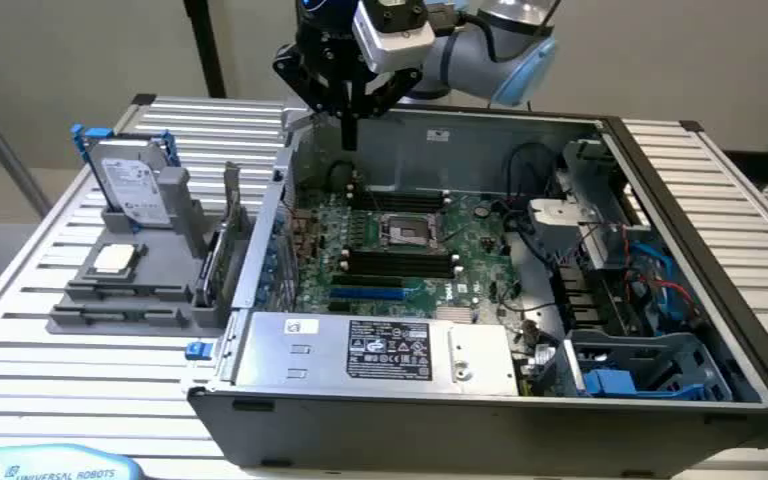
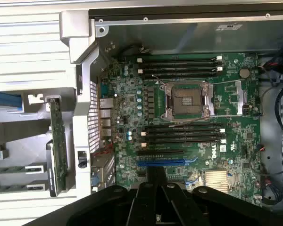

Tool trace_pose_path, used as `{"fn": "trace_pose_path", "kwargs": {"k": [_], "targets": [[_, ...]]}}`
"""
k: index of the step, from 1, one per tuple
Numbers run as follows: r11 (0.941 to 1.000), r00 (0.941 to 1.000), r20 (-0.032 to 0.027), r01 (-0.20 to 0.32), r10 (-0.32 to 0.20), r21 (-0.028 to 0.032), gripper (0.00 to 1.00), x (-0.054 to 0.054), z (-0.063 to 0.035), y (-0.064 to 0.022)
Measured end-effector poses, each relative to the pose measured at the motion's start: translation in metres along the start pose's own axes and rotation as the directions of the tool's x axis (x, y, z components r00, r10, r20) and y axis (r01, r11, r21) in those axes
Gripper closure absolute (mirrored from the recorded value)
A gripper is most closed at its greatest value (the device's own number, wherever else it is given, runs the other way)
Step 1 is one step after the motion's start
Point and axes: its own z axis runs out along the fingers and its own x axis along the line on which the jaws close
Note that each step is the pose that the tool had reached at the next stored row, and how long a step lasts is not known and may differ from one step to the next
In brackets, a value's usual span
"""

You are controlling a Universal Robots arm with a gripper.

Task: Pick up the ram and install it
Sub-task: 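Reach for the ram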

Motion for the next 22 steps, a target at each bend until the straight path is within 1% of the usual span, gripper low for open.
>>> {"fn": "trace_pose_path", "kwargs": {"k": [17,20,22], "targets": [[1.0000,1.0000,-0.0001,0.000,0.000,0.0001,0.89,0.000,-0.0001,-0.0002],[1.0000,1.0000,0.0000,0.000,0.000,0.0000,0.89,0.004,-0.0003,-0.0032],[1.0000,1.0000,0.0000,0.000,0.000,-0.0002,0.89,0.013,-0.0006,-0.0068]]}}
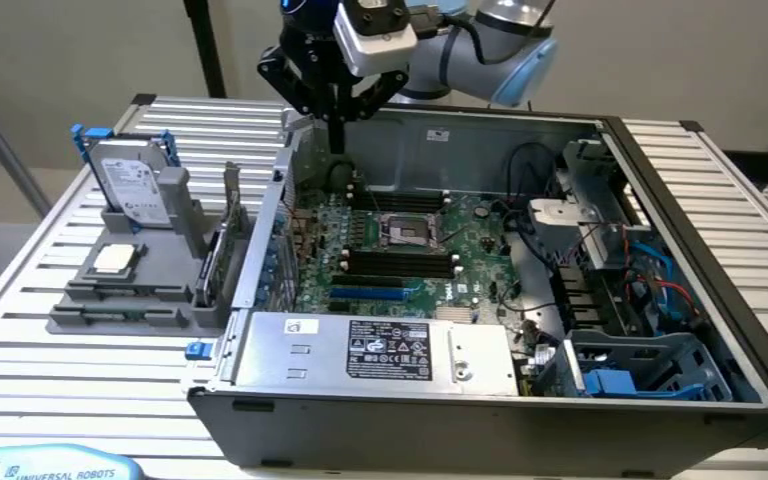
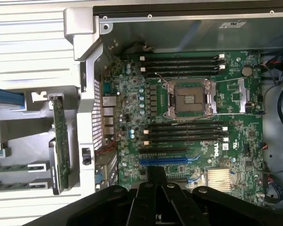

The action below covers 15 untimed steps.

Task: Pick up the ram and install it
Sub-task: 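Reach for the ram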

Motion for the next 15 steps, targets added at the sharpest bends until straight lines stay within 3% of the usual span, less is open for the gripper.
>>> {"fn": "trace_pose_path", "kwargs": {"k": [6,15], "targets": [[1.0000,1.0000,0.0000,0.000,0.000,0.0000,0.89,0.027,-0.0009,-0.0088],[1.0000,1.0000,0.0000,0.000,0.000,0.0000,0.89,0.067,-0.0016,-0.0144]]}}
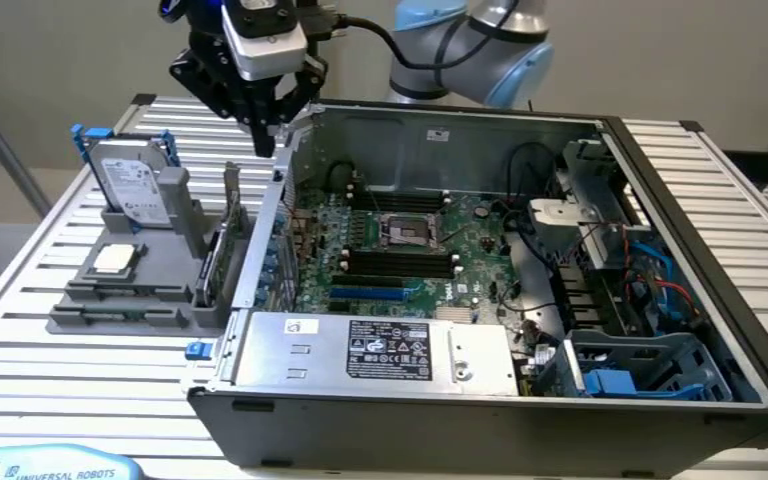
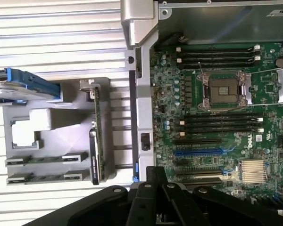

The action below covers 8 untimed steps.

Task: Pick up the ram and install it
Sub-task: 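Reach for the ram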

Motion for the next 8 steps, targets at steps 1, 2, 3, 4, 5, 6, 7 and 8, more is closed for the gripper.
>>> {"fn": "trace_pose_path", "kwargs": {"k": [1,2,3,4,5,6,7,8], "targets": [[1.0000,1.0000,0.0000,0.000,0.000,-0.0001,0.89,0.004,0.0000,-0.0005],[1.0000,1.0000,0.0000,0.000,0.000,0.0000,0.89,0.009,-0.0001,-0.0011],[1.0000,1.0000,-0.0001,0.000,0.000,0.0001,0.89,0.014,-0.0002,-0.0016],[1.0000,1.0000,0.0000,0.000,0.000,0.0001,0.89,0.018,-0.0002,-0.0021],[1.0000,1.0000,0.0000,0.000,0.000,0.0000,0.89,0.022,-0.0002,-0.0027],[1.0000,1.0000,0.0000,0.000,0.000,0.0000,0.89,0.027,-0.0002,-0.0033],[1.0000,1.0000,0.0000,0.000,0.000,0.0000,0.89,0.032,-0.0001,-0.0039],[1.0000,1.0000,0.0000,0.000,0.000,0.0000,0.89,0.036,0.0000,-0.0046]]}}
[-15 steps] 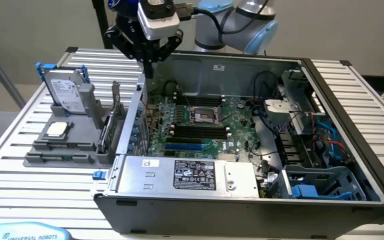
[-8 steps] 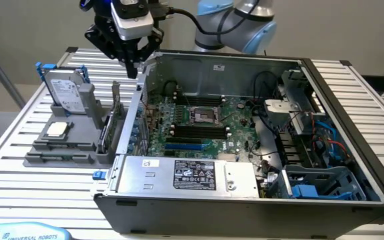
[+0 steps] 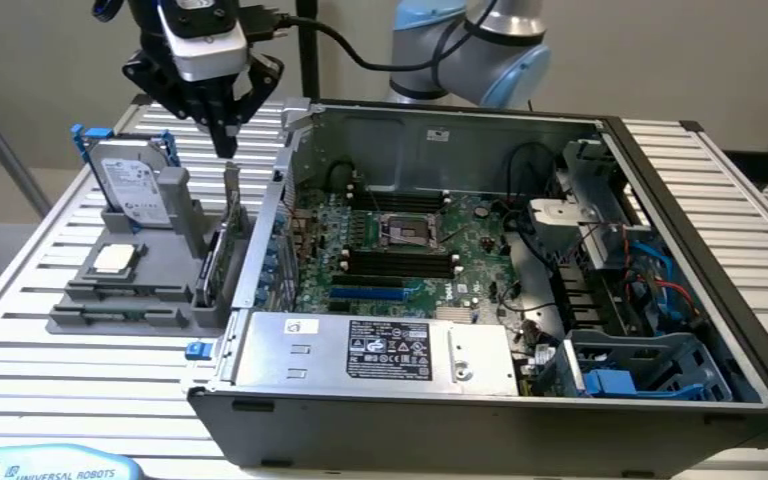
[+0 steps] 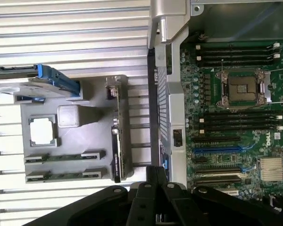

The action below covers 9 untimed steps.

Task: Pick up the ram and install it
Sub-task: 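Reach for the ram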

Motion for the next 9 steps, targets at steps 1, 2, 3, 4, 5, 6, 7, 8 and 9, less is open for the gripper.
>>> {"fn": "trace_pose_path", "kwargs": {"k": [1,2,3,4,5,6,7,8,9], "targets": [[1.0000,1.0000,0.0000,0.000,0.000,0.0001,0.89,0.004,0.0001,-0.0008],[1.0000,1.0000,0.0000,0.000,0.000,0.0000,0.89,0.009,0.0002,-0.0016],[1.0000,1.0000,0.0000,0.000,0.000,0.0001,0.89,0.013,0.0003,-0.0024],[1.0000,1.0000,0.0000,0.000,0.000,0.0000,0.89,0.018,0.0005,-0.0031],[1.0000,1.0000,-0.0001,0.000,0.000,0.0001,0.89,0.022,0.0006,-0.0039],[1.0000,1.0000,0.0000,0.000,0.000,0.0001,0.89,0.027,0.0008,-0.0046],[1.0000,1.0000,0.0000,0.000,0.000,0.0000,0.89,0.032,0.0010,-0.0053],[1.0000,1.0000,0.0000,0.000,0.000,0.0000,0.89,0.036,0.0013,-0.0060],[1.0000,1.0000,0.0000,0.000,0.000,0.0000,0.89,0.040,0.0015,-0.0067]]}}
